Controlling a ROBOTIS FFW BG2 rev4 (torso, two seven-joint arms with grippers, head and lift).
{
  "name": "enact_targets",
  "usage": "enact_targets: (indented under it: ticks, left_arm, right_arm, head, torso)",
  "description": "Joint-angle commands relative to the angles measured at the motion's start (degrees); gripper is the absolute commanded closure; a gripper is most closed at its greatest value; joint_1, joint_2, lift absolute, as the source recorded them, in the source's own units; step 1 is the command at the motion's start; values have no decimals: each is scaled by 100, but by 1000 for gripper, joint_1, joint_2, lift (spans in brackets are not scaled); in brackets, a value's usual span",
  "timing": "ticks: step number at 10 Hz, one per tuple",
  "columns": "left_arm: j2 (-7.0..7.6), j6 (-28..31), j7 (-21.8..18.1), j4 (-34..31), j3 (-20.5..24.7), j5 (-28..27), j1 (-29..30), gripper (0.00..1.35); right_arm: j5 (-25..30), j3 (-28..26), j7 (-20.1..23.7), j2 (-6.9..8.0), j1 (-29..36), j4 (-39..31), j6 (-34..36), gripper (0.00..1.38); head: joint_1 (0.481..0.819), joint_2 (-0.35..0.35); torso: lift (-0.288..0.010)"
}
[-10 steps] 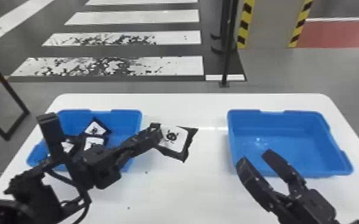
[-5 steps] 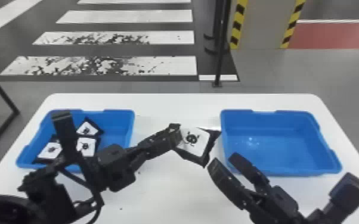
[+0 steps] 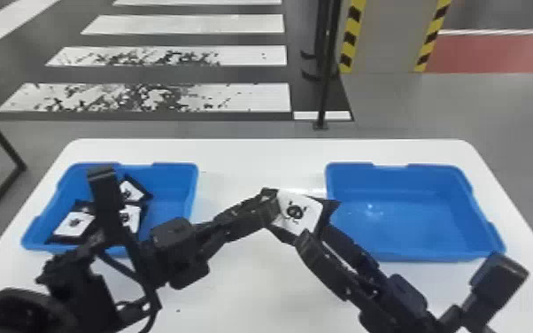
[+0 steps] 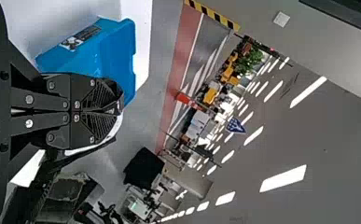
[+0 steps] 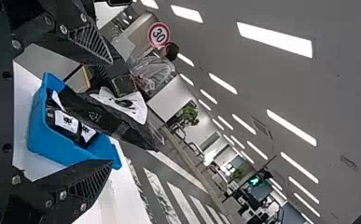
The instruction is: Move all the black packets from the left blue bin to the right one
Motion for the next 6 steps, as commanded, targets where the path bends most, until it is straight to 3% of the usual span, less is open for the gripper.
enact_targets:
  ticks: [1, 3, 6]
  left_arm:
    - [5, 25, 0, 22, -53, 39, 0, 1164]
    - [5, 39, 0, 78, -144, 85, -14, 1164]
    - [-3, -172, 35, 135, -133, 187, 28, 1142]
  right_arm:
    - [-144, 39, 0, 0, -45, 85, 27, 693]
    - [-202, 39, 0, 0, -73, 141, 97, 1263]
    - [-213, 39, 0, 0, -73, 141, -29, 1279]
  head:
    - [695, 26]
    - [695, 22]
    - [695, 13]
  torso:
    - [-140]
    - [-140]
    - [-140]
